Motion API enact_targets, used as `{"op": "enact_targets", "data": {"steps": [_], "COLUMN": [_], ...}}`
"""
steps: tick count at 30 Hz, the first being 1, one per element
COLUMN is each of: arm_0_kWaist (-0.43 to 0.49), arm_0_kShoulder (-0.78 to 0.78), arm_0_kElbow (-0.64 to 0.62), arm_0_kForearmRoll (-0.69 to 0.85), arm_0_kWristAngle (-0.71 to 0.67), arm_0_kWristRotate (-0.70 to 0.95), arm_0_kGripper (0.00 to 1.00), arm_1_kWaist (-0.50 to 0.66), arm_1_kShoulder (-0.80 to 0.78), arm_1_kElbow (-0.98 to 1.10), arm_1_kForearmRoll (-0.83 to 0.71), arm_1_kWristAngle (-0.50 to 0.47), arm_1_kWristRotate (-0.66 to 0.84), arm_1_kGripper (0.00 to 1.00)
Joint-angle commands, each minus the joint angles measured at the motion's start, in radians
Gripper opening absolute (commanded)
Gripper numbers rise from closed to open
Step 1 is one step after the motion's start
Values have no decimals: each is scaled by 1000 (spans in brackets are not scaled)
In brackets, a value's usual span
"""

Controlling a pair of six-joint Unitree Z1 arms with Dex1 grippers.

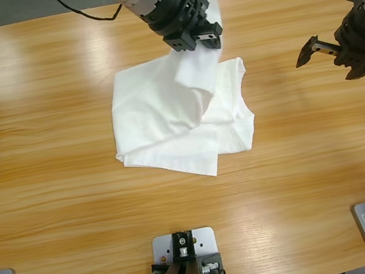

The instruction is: Fold clothes

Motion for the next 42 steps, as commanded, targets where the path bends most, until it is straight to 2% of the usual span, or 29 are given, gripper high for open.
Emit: {"op": "enact_targets", "data": {"steps": [1, 6, 9, 11, 12, 13, 14, 15, 16, 18, 21, 24, 26, 34, 38, 42], "arm_0_kWaist": [-19, -10, 28, 50, 57, 62, 65, 73, 83, 91, 96, 96, 97, 148, 194, 198], "arm_0_kShoulder": [76, 42, -9, -66, -98, -132, -170, -218, -257, -292, -293, -250, -220, -193, -168, -130], "arm_0_kElbow": [-51, -50, -27, 79, 146, 212, 287, 381, 467, 591, 711, 728, 728, 728, 713, 675], "arm_0_kForearmRoll": [9, 52, 173, 206, 204, 201, 180, 124, 70, -10, -141, -218, -253, -321, -361, -364], "arm_0_kWristAngle": [-138, -100, -18, 67, 103, 139, 177, 198, 202, 202, 201, 198, 199, 222, 221, 217], "arm_0_kWristRotate": [4, 2, 5, 4, -1, -16, -36, -49, -59, -62, -111, -164, -201, -314, -321, -327], "arm_0_kGripper": [1000, 1000, 992, 984, 976, 943, 875, 860, 858, 863, 867, 867, 867, 862, 862, 862], "arm_1_kWaist": [-17, -17, -12, -9, -8, -4, 34, 82, 111, 133, 133, 146, 183, 281, 293, 307], "arm_1_kShoulder": [0, -10, -21, -31, -37, -40, -53, -78, -102, -124, -65, -5, 48, 235, 255, 279], "arm_1_kElbow": [29, 22, 14, 8, -1, -7, -13, -15, -13, -19, -88, -103, -114, -127, -124, -105], "arm_1_kForearmRoll": [8, 8, -18, -23, -20, -20, -32, -57, -99, -202, -217, -308, -369, -459, -455, -456], "arm_1_kWristAngle": [-17, -37, -75, -68, 3, 116, 151, 129, 112, 135, 278, 398, 438, 473, 450, 423], "arm_1_kWristRotate": [-14, -15, -79, -113, -135, -170, -215, -235, -243, -306, -398, -404, -403, -381, -358, -352], "arm_1_kGripper": [1000, 1000, 1000, 1000, 996, 875, 547, 145, 0, 0, 0, 0, 0, 0, 0, 0]}}
